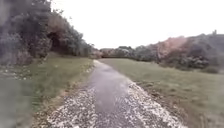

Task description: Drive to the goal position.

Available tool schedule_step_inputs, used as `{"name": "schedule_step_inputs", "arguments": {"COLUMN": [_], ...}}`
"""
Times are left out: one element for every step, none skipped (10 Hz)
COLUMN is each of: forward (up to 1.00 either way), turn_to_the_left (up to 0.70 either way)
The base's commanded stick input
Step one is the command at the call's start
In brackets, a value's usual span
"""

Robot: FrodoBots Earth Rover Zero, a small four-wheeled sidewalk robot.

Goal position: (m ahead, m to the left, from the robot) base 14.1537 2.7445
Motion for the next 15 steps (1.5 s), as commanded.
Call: {"name": "schedule_step_inputs", "arguments": {"forward": [0.98,0.98,0.98,0.98,0.98,0.98,0.98,0.98,0.98,0.98,0.98,0.98,0.98,0.98,0.98], "turn_to_the_left": [0.1,0.25,0.39,0.39,0.39,0.0,0.0,0.0,0.0,0.0,0.0,0.0,0.0,0.0,0.0]}}
